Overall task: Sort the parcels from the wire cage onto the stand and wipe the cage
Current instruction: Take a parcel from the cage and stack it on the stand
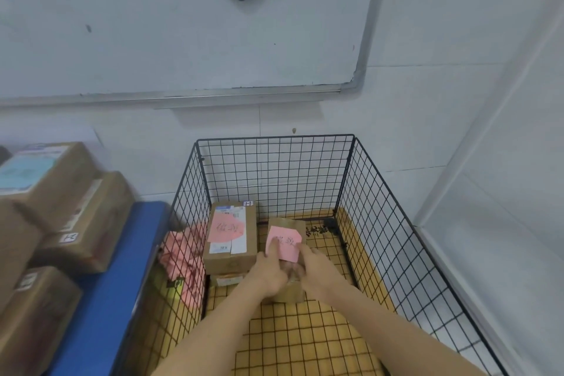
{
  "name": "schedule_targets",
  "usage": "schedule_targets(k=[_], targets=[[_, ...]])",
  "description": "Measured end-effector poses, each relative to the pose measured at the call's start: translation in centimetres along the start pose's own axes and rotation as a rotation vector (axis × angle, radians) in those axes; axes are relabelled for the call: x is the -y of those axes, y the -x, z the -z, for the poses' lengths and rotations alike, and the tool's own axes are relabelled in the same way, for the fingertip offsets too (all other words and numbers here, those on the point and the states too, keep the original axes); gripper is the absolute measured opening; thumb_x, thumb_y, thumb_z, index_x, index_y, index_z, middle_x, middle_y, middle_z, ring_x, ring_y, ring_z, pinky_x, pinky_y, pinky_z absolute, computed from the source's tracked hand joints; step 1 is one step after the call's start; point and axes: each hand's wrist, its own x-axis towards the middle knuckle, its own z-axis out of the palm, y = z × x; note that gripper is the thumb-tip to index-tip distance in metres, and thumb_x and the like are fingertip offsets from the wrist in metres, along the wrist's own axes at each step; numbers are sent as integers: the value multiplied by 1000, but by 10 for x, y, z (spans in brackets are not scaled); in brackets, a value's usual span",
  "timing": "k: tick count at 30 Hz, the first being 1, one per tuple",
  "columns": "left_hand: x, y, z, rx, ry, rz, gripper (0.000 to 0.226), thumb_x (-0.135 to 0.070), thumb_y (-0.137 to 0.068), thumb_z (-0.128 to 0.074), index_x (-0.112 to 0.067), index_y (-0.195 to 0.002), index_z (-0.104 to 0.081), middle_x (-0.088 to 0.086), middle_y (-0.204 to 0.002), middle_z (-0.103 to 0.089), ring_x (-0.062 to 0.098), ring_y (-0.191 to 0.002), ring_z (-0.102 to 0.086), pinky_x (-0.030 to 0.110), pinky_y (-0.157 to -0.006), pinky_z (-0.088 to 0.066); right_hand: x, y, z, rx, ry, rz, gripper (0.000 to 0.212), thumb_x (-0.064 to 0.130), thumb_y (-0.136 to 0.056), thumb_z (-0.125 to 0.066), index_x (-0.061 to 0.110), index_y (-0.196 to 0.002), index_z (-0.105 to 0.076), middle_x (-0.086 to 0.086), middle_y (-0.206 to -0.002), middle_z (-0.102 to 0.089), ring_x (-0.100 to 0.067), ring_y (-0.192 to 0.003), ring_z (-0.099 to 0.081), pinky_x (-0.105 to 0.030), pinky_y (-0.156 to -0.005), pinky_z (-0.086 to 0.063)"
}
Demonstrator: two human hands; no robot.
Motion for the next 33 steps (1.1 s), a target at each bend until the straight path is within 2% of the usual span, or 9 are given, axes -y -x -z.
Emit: schedule_targets(k=[4,8,11,14,21,25,29,32,33], targets=[[1,3,0,13,42,5,82,-42,-95,-47,-28,-151,10,16,-138,-36,30,-119,-49,42,-104,-41,-2,4,1,30,14,-8,54,24,-101,-45,16,-150,-25,-7,-142,-43,-20,-126,-46,-30,-104,-39],[5,11,0,17,53,-3,91,-44,-91,-56,-25,-152,10,14,-137,-47,27,-117,-54,33,-96,-43,-5,11,6,34,-3,10,52,21,-98,-49,17,-147,-31,-6,-140,-47,-19,-126,-46,-29,-103,-39],[8,17,-2,39,63,-9,93,-46,-90,-57,-26,-151,11,13,-141,-46,27,-119,-53,31,-93,-42,-6,13,10,25,11,28,49,23,-98,-50,16,-144,-35,-4,-131,-55,-18,-116,-54,-24,-93,-45],[10,19,-5,40,72,-23,94,-46,-90,-57,-26,-152,11,12,-142,-44,26,-119,-52,31,-93,-42,-8,14,10,16,53,20,50,28,-98,-50,16,-144,-35,-5,-126,-58,-18,-109,-57,-27,-89,-50],[9,15,-10,45,138,-26,98,-47,-88,-59,-30,-150,14,13,-145,-33,27,-124,-46,37,-102,-40,-10,16,8,30,122,22,49,27,-99,-47,13,-144,-34,-5,-133,-51,-19,-119,-51,-30,-100,-44],[11,10,-10,8,193,-28,93,-37,-89,-62,-26,-152,6,8,-144,-40,22,-124,-45,24,-91,-37,-11,13,9,22,158,34,50,31,-99,-47,15,-145,-35,-3,-133,-52,-19,-118,-51,-31,-99,-45],[13,10,-5,-3,228,-19,89,-34,-89,-63,-29,-153,0,4,-147,-37,21,-131,-40,20,-94,-35,-2,12,19,-44,197,64,52,33,-97,-48,17,-145,-35,-3,-134,-52,-19,-120,-50,-32,-100,-44],[14,18,-5,-2,291,4,85,-25,-90,-65,-30,-152,-7,5,-147,-37,18,-122,-44,5,-78,-38,7,18,31,-75,225,95,55,30,-97,-50,16,-147,-31,-4,-139,-49,-22,-126,-47,-34,-102,-40],[14,22,-4,-26,299,0,85,-25,-88,-66,-30,-151,-10,4,-146,-39,17,-120,-46,6,-81,-42,10,21,36,-86,228,104,53,30,-97,-50,16,-146,-32,-4,-139,-49,-22,-126,-46,-34,-102,-39]])
